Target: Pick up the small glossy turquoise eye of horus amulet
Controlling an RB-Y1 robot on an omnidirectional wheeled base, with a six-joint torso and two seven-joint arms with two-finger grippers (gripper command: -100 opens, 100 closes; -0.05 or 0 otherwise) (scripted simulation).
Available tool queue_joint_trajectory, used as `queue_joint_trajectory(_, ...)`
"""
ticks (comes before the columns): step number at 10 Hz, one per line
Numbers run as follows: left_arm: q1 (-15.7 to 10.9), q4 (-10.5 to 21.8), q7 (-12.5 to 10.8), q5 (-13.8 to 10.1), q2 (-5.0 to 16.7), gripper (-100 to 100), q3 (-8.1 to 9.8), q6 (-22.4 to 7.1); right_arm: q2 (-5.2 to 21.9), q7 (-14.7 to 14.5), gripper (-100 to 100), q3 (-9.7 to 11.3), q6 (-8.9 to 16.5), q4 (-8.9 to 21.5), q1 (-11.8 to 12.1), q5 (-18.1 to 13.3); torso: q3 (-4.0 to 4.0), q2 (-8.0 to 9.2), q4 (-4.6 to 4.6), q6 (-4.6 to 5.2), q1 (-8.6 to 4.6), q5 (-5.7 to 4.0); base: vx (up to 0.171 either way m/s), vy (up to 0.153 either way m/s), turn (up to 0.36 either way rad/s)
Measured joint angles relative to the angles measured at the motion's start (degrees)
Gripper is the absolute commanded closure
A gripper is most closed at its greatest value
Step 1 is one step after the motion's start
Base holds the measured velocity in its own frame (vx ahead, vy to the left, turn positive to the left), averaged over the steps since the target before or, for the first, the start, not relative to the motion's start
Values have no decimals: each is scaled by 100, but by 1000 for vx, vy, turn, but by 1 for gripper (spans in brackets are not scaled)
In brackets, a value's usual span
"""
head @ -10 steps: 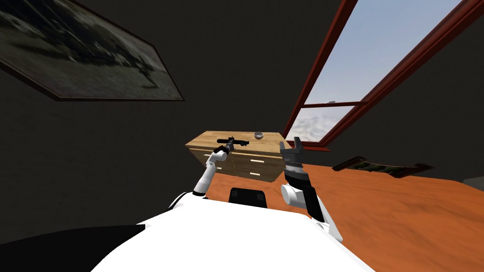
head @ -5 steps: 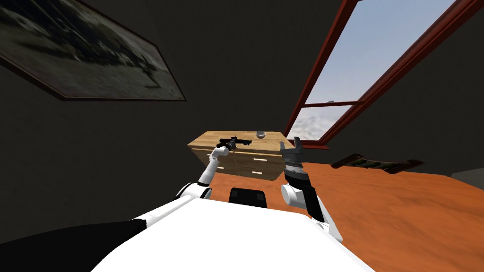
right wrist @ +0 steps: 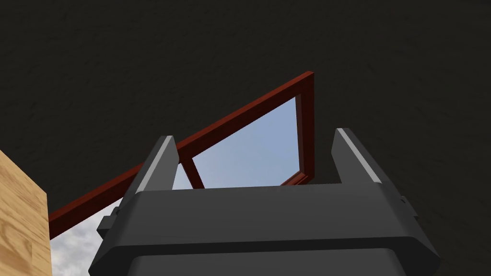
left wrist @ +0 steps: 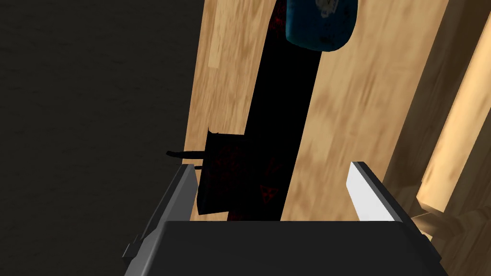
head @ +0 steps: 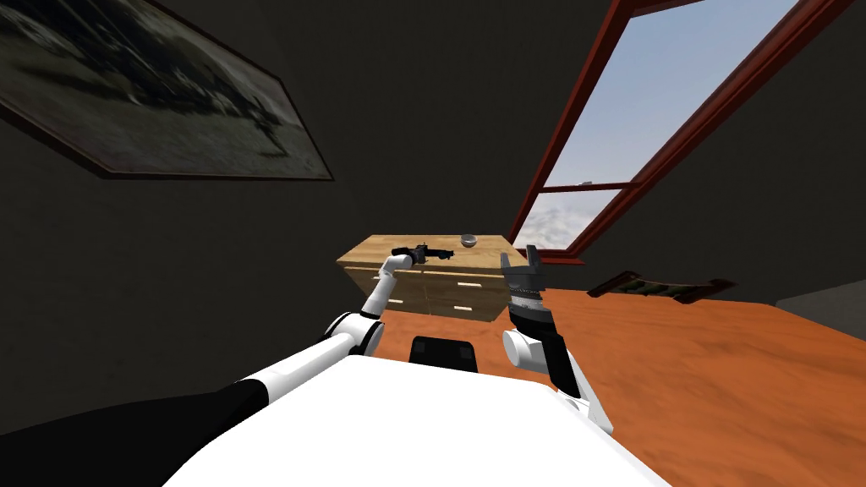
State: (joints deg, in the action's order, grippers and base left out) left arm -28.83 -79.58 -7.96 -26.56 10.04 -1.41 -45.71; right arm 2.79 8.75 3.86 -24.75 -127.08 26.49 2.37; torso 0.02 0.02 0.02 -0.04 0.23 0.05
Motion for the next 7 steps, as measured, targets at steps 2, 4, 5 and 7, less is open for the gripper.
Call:
queue_joint_trajectory(2,-289,237,-92,-67,-1,-100,42,-295,0,0,0,0,0,0,0,0,3,5,1,0,-2,0,-10,85,-72)
queue_joint_trajectory(4,-598,523,-178,-144,10,-100,94,-574,0,0,0,0,0,0,0,0,-1,-2,0,-1,4,1,4,89,-79)
queue_joint_trajectory(5,-766,679,-242,-165,8,-100,125,-731,0,0,0,0,0,0,0,0,-1,-2,-1,1,3,0,-6,67,-59)
queue_joint_trajectory(7,-1072,958,-358,-193,5,-100,174,-1013,0,0,0,0,0,0,0,0,0,0,0,2,-5,-1,0,65,-95)
